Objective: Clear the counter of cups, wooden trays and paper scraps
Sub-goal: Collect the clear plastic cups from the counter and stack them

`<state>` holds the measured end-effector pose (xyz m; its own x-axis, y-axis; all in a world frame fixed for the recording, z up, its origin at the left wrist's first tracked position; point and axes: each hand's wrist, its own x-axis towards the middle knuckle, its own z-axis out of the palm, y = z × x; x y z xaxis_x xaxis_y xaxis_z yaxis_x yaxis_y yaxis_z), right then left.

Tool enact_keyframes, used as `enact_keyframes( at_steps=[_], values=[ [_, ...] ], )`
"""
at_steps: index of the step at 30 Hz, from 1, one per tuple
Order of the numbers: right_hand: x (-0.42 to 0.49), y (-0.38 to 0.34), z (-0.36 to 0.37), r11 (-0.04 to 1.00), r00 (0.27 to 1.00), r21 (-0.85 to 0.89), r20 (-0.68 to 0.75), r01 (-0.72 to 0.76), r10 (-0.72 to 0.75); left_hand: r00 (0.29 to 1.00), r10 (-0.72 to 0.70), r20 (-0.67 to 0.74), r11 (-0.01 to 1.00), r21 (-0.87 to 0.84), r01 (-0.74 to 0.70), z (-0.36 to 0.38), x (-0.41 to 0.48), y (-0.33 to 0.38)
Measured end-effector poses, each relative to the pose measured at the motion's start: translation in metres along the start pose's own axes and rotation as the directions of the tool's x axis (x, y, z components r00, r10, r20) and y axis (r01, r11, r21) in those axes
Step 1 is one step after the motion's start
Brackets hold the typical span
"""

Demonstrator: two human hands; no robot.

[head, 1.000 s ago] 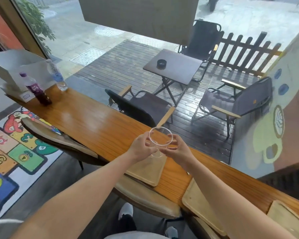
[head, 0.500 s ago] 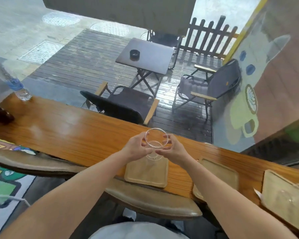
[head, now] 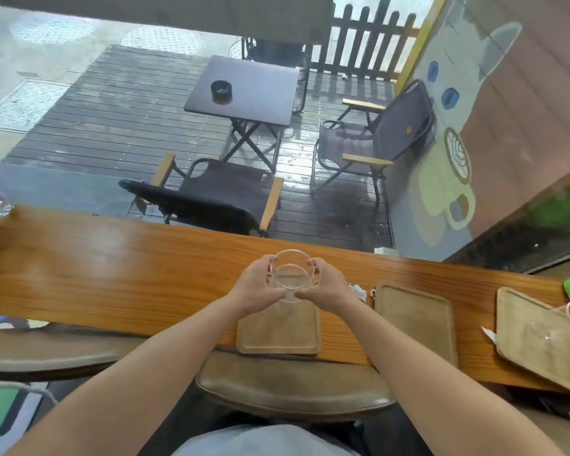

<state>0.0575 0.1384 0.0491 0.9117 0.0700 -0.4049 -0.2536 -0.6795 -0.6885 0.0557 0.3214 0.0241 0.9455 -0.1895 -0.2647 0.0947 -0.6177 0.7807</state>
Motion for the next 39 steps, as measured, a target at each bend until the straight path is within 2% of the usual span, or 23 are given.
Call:
enact_keyframes(
  at_steps=[4,9,13,24,27,32,39],
  values=[
    [0.007,0.007,0.012,0.999,0.999,-0.046,-0.027,-0.029,0.028,0.999,-0.026,-0.019,0.998,0.061,0.027,0.005,0.003,-0.003],
    [0.011,0.015,0.020,0.998,0.999,-0.046,-0.008,-0.033,0.033,0.998,-0.061,0.025,0.994,0.089,0.059,0.010,0.006,-0.009],
    [0.009,0.018,0.023,1.000,0.999,-0.002,0.023,-0.024,0.024,0.993,-0.110,0.048,0.988,0.111,0.104,0.016,0.006,-0.011],
    [0.006,0.018,0.024,0.998,0.996,0.057,0.082,-0.024,0.019,0.992,-0.108,0.064,0.990,0.100,0.101,0.018,0.007,-0.017],
    [0.006,0.020,0.024,0.999,0.996,0.043,0.085,-0.011,0.007,0.991,-0.108,0.077,0.989,0.106,0.099,0.017,0.006,-0.017],
    [0.006,0.023,0.018,0.995,0.990,-0.043,0.102,-0.090,0.094,0.981,-0.149,0.127,0.977,0.174,0.126,0.007,0.006,-0.011],
    [-0.001,0.020,-0.016,0.987,0.983,-0.082,0.116,-0.135,0.144,0.993,-0.113,0.045,0.956,0.278,0.096,-0.023,0.015,0.011]
  ],
)
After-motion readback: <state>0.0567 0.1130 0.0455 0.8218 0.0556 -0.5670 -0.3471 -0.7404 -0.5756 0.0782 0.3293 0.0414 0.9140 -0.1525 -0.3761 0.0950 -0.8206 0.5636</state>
